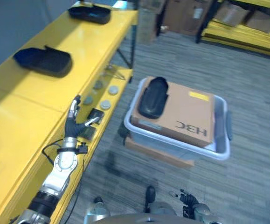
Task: Move parts from the plastic box to the shelf.
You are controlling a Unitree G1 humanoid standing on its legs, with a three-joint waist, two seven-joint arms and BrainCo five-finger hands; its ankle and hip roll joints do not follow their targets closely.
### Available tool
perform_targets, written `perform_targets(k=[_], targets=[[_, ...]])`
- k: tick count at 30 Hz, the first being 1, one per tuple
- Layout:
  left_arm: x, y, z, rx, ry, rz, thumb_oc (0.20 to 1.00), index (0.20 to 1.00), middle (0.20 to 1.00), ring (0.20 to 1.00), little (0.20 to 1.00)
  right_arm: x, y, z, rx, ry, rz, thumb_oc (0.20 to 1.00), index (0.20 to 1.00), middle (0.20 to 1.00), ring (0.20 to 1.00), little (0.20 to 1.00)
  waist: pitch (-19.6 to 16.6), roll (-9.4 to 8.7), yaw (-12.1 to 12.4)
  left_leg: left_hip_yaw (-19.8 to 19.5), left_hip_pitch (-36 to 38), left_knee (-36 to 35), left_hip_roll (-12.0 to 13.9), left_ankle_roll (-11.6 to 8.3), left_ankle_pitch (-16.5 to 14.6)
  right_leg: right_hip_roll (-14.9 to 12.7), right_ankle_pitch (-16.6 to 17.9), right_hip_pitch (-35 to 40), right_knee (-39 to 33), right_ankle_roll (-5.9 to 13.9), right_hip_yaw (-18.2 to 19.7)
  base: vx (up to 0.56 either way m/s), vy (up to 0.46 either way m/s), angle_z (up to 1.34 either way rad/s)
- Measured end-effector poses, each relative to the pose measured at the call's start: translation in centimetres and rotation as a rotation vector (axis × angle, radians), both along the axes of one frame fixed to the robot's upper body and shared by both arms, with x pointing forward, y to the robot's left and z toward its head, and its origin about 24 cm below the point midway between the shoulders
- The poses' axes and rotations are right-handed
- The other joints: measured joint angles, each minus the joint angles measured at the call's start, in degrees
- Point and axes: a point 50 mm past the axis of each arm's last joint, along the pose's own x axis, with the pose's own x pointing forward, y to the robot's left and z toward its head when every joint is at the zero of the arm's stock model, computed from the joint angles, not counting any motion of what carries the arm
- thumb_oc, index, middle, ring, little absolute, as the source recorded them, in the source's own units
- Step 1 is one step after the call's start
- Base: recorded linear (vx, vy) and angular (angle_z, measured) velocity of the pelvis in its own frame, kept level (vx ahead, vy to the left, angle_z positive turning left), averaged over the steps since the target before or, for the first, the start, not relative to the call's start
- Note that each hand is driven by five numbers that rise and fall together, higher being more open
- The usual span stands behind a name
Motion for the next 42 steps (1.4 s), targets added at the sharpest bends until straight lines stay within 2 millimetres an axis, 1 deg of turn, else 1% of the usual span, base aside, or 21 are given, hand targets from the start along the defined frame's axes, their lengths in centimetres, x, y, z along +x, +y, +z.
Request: perform_targets(k=[2,3,5,8,10,12,14,15,16,17,19,20,23,26,30,34,35,37,38,40,42], targets=[[0.3,-0.1,0.2,0.002,-0.007,-0.006,1.0,1.0,1.0,1.0,1.0,-1.7,-1.2,-0.1,-0.028,0.048,-0.018,1.0,1.0,1.0,1.0,1.0,-0.3,0.51,-1.0,-0.9,0.5,-0.6,1.1,-0.91,1.0,1.0,-0.1,-0.3,0.0,-0.53,-0.4,0.02,-0.317,0.04],[0.7,-0.2,-0.4,-0.003,0.029,0.0,1.0,1.0,1.0,1.0,1.0,-2.7,-2.2,0.1,-0.033,0.053,-0.076,1.0,1.0,1.0,1.0,1.0,-0.8,1.02,-1.2,-1.2,-0.3,0.7,2.0,-2.96,0.9,1.4,-0.9,-0.6,-0.4,-1.11,-1.2,-0.04,-0.181,-0.04],[0.2,0.3,-1.9,0.004,0.112,0.022,1.0,1.0,1.0,1.0,1.0,-3.2,-2.4,0.2,-0.033,0.054,-0.095,1.0,1.0,1.0,1.0,1.0,-1.1,0.82,-0.4,-0.6,-0.2,1.4,1.9,-2.81,0.9,1.4,-0.7,-1.0,-0.4,-1.56,-1.0,-0.04,-0.21,-0.25],[-1.3,1.4,-6.9,0.076,0.376,0.026,1.0,1.0,1.0,1.0,1.0,-3.5,-3.6,0.4,-0.056,0.081,-0.081,1.0,1.0,1.0,1.0,1.0,-1.2,1.74,-0.9,-1.6,-1.2,1.9,1.7,-1.15,2.1,1.1,-0.1,-2.0,-0.4,-2.23,-0.6,0.01,-0.084,-0.17],[-3.4,2.1,-9.6,0.089,0.522,0.039,1.0,1.0,1.0,1.0,1.0,-3.0,-3.6,0.6,-0.053,0.05,-0.064,1.0,1.0,1.0,1.0,1.0,-1.2,1.86,-0.8,-3.3,-1.6,3.2,1.1,-0.23,3.2,0.5,0.0,-1.7,-0.4,-2.3,-0.1,0.05,-0.001,-0.09],[-5.0,2.8,-11.8,0.099,0.63,0.044,1.0,1.0,1.0,1.0,1.0,-2.1,-3.3,1.0,-0.058,0.003,-0.006,1.0,1.0,1.0,1.0,1.0,-1.1,1.94,-0.5,-5.6,-3.5,7.0,0.4,-1.08,3.8,-0.4,0.2,-1.4,-0.4,-2.48,0.6,0.05,0.063,0.03],[-7.8,3.2,-14.7,0.076,0.782,0.067,1.0,1.0,1.0,1.0,1.0,-0.3,-3.1,1.9,-0.079,-0.093,0.051,1.0,1.0,1.0,1.0,1.0,-1.1,1.81,-0.2,-8.1,-3.9,3.8,-2.0,-2.14,2.8,-2.2,0.4,-1.5,-0.4,-2.83,1.4,0.1,0.088,-0.05],[-9.1,3.0,-15.7,0.063,0.847,0.065,1.0,1.0,1.0,1.0,1.0,0.8,-3.2,2.6,-0.097,-0.154,0.066,1.0,1.0,1.0,1.0,1.0,-1.5,2.82,-0.3,-9.2,-4.0,0.1,-3.3,-1.9,3.0,-2.3,0.6,-1.9,-0.4,-2.45,1.6,0.2,0.199,-0.09],[-11.7,2.6,-17.7,0.017,0.938,0.083,1.0,1.0,1.0,1.0,1.0,3.3,-3.5,4.3,-0.135,-0.272,0.088,1.0,1.0,1.0,1.0,1.0,-1.5,4.84,-0.1,-11.6,-4.0,-4.3,-5.3,-1.54,2.9,-2.4,1.1,-3.0,-0.4,-1.34,2.8,0.17,0.177,-0.27],[-12.8,2.2,-18.8,-0.022,0.991,0.102,1.0,1.0,1.0,1.0,1.0,4.9,-3.3,5.8,-0.15,-0.372,0.113,1.0,1.0,1.0,1.0,1.0,-1.4,5.47,0.4,-12.7,-4.1,-4.3,-6.7,-0.35,2.5,-2.2,1.4,-3.4,-0.4,-0.79,4.3,0.12,0.159,-0.57],[-16.3,2.1,-21.1,-0.045,1.16,0.129,1.0,1.0,1.0,1.0,1.0,7.7,-1.8,8.8,-0.147,-0.582,0.148,1.0,1.0,1.0,1.0,1.0,-1.3,3.95,0.4,-11.9,-3.0,-4.3,-7.8,0.71,3.7,-2.8,1.8,-3.4,-0.4,-0.21,5.5,0.08,0.111,-0.53],[-17.3,2.5,-21.5,-0.038,1.2,0.126,1.0,1.0,1.0,1.0,1.0,9.1,-0.7,10.9,-0.135,-0.717,0.165,1.0,1.0,1.0,1.0,1.0,-1.5,1.81,-0.2,-11.6,-3.0,-4.3,-8.7,1.04,3.7,-3.6,1.6,-3.6,-0.4,0.18,5.6,0.13,0.171,-0.13],[-17.0,3.7,-21.0,-0.004,1.179,0.129,1.0,1.0,1.0,1.0,1.0,10.2,0.2,13.5,-0.128,-0.884,0.142,1.0,1.0,1.0,1.0,1.0,-1.6,-2.15,-0.2,-10.2,-3.5,-4.3,-9.4,1.84,3.8,-4.4,0.6,-4.5,-0.4,1.42,5.4,0.14,0.168,-0.1],[-17.4,4.4,-21.0,-0.011,1.192,0.142,1.0,1.0,1.0,1.0,1.0,10.7,1.5,17.4,-0.119,-1.066,0.196,1.0,1.0,1.0,1.0,1.0,-1.6,-2.98,-1.5,-8.4,-3.1,-4.3,-9.9,3.19,3.7,-5.4,0.6,-4.4,-0.4,1.49,5.7,0.05,0.109,-0.29],[-14.3,5.0,-19.9,-0.016,1.093,0.121,1.0,1.0,1.0,1.0,1.0,13.1,1.2,21.2,-0.194,-1.208,0.268,1.0,1.0,1.0,1.0,1.0,-2.3,-3.99,-1.8,-6.4,-3.4,-4.3,-11.2,3.34,3.2,-6.7,3.9,-6.1,-0.4,2.45,5.7,-0.01,0.137,-0.3],[-11.1,3.4,-18.8,-0.042,0.993,0.05,1.0,1.0,1.0,1.0,1.0,17.2,0.2,22.4,-0.309,-1.16,0.25,1.0,1.0,1.0,1.0,1.0,-1.5,-1.92,-1.0,-7.5,-4.5,-4.0,-11.6,3.94,3.0,-6.6,6.0,-7.0,0.1,2.54,5.7,0.02,0.09,-0.01],[-9.6,2.7,-18.1,-0.046,0.941,0.005,1.0,1.0,1.0,1.0,1.0,18.4,-0.1,23.5,-0.345,-1.17,0.238,1.0,1.0,1.0,1.0,1.0,-0.8,-1.21,1.2,-7.9,-5.4,-3.9,-11.7,3.7,3.3,-6.6,6.0,-7.5,0.3,2.52,5.4,0.13,0.045,0.11],[-8.0,2.1,-17.4,-0.02,0.911,-0.051,1.0,1.0,1.0,1.0,1.0,21.0,-0.1,23.8,-0.395,-1.111,0.219,1.0,1.0,1.0,1.0,1.0,1.0,-1.35,1.5,-9.1,-6.6,-0.2,-11.3,3.63,2.0,-6.5,5.1,-8.6,3.3,2.36,5.0,0.11,-0.036,0.18],[-7.2,1.6,-17.0,-0.008,0.894,-0.091,1.0,1.0,1.0,1.0,1.0,21.6,-0.6,23.9,-0.414,-1.083,0.189,1.0,1.0,1.0,1.0,1.0,1.4,-1.33,3.1,-9.4,-7.4,1.2,-11.1,3.23,1.5,-6.5,5.1,-8.5,3.4,2.35,4.7,0.13,-0.119,0.21],[-7.0,1.3,-16.8,-0.01,0.884,-0.119,1.0,1.0,1.0,1.0,1.0,22.8,-0.3,25.2,-0.417,-1.112,0.173,1.0,1.0,1.0,1.0,1.0,3.0,-1.6,4.8,-9.8,-7.7,1.4,-10.8,2.81,1.6,-6.4,4.7,-8.5,3.0,2.19,3.7,0.2,-0.182,0.1],[-7.5,1.4,-17.2,0.008,0.918,-0.131,1.0,1.0,1.0,1.0,1.0,24.1,0.0,26.4,-0.421,-1.126,0.158,1.0,1.0,1.0,1.0,1.0,4.6,-1.67,4.8,-9.9,-7.7,0.7,-10.6,2.65,2.0,-6.4,4.6,-8.7,2.6,2.46,3.6,0.25,-0.215,0.01]])
